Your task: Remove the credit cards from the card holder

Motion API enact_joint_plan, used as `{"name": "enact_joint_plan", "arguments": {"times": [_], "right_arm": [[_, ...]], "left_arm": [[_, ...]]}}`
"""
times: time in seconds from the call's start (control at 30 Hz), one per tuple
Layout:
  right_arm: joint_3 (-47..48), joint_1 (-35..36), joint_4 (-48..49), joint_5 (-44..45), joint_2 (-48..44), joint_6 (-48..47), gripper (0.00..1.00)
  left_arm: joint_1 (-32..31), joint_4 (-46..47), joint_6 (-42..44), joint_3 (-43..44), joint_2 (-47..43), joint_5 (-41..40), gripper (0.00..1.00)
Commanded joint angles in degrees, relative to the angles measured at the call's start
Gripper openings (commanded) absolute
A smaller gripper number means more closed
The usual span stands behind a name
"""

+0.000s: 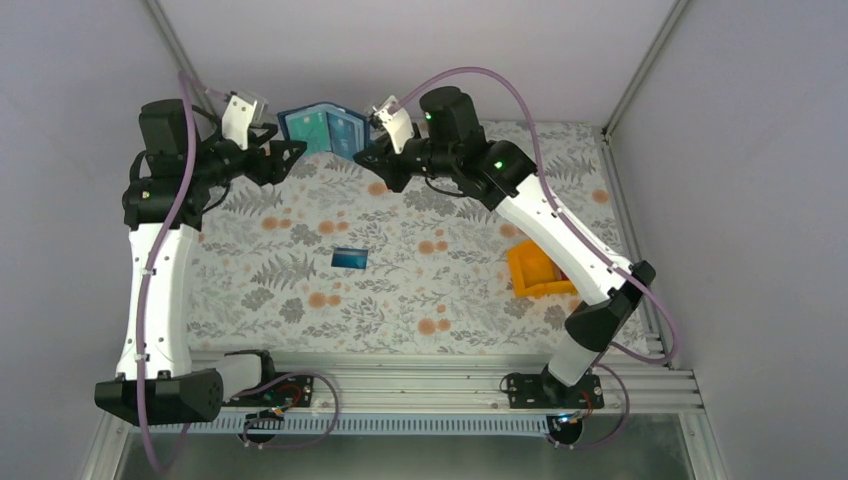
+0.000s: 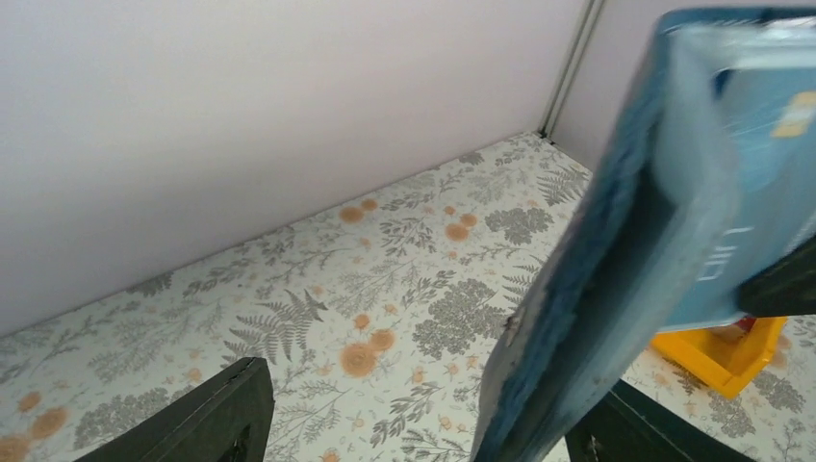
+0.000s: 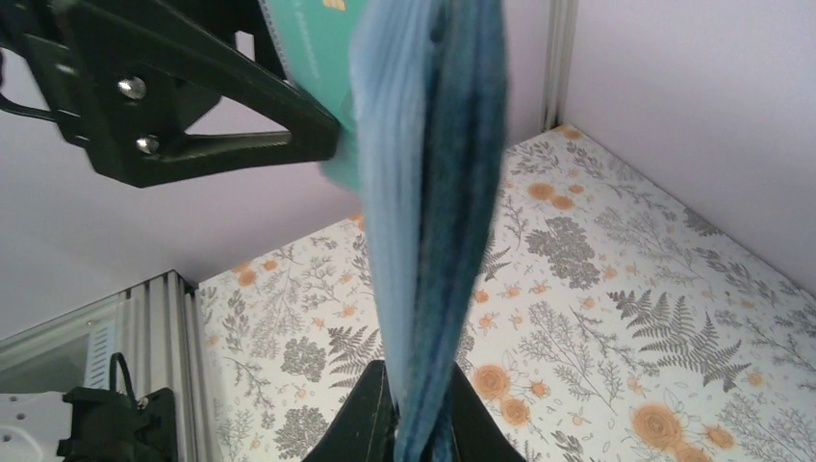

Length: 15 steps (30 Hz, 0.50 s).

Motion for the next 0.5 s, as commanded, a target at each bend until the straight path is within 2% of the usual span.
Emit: {"name": "enact_joint_plan", "arguments": {"times": [0.0,0.13,0.23,0.3,0.37,0.43,0.47], "right_arm": [[-0.1,-0.1,0.2,-2.3,-1.8,-1.6,0.04],[0.0,-0.3,-0.3,-3.1,-1.8,-2.7,0.04],[-0.1,-0.4,-1.1,-7.7,-3.5,-5.7,0.04],[-0.9,-0.6,-2.0,-10.7,-4.3,-9.2,0.04],[-2.3,-1.1,-2.3,-12.5,-5.3,-11.7,0.04],[-3.6,-2.1,-2.2,-14.7,-6.3,-13.1,0.04],[-3.9,-2.6,-2.3,-16.1,-6.9,-13.6,0.04]], "left_arm": [[0.5,-0.2,0.4,0.2,-0.1,0.7,0.77],[0.5,-0.8,2.3,0.2,-0.2,6.5,0.79],[0.5,-1.5,3.2,0.7,-0.2,10.2,0.72],[0.5,-2.4,4.1,1.2,-0.3,13.6,0.61],[0.5,-3.3,5.1,1.3,-0.5,17.4,0.46],[0.5,-4.4,6.3,1.0,-0.7,20.8,0.29],[0.5,-5.0,6.8,1.0,-0.7,21.7,0.17]]}}
